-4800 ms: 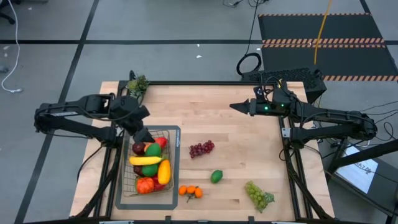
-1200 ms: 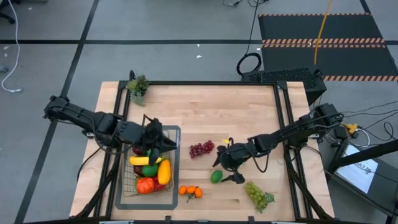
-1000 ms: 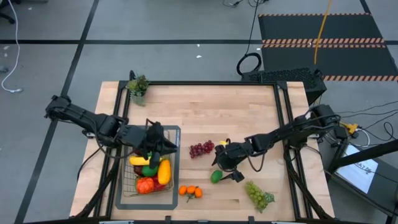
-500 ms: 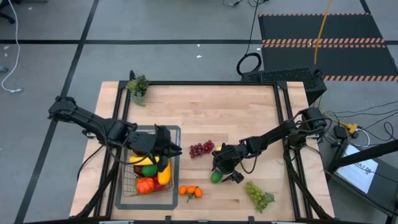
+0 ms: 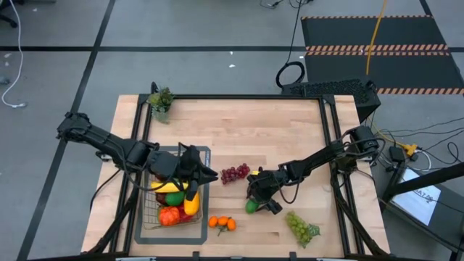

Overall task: Build produce basket
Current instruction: Put the green lime into the wire basket

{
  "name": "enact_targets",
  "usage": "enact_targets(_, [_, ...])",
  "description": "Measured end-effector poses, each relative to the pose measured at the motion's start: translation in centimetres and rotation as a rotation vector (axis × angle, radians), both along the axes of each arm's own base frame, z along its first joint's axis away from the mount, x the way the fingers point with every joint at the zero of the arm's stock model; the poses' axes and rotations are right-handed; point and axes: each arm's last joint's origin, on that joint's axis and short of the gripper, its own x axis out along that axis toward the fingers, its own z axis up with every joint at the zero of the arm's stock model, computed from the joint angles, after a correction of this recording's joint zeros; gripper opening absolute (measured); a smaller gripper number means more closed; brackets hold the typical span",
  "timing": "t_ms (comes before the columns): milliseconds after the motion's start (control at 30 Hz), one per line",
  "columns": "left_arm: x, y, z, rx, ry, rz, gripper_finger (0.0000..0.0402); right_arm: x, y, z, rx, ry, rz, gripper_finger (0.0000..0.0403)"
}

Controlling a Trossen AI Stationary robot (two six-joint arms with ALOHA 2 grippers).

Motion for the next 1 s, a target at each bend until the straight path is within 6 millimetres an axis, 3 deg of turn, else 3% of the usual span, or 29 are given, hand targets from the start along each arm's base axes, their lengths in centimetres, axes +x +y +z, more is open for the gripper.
enact_targets(300, [0.0,0.0,0.0,-0.001,-0.003,0.000,0.0081,0.0,0.0,0.2,0.049,0.024,-0.044,0.0207])
enact_targets(467, [0.0,0.0,0.0,-0.005,-0.003,0.002,0.0081,-0.1,0.0,2.0,0.120,0.013,-0.096,0.0182])
enact_targets(833, [0.0,0.0,0.0,-0.016,0.000,0.005,0.0081,-2.5,-0.7,11.3,0.451,-0.123,-0.249,0.0191])
enact_targets(1000, [-0.1,0.1,-0.2,0.046,0.020,-0.014,0.0081,-4.3,-1.5,15.0,0.639,-0.171,-0.410,0.0192])
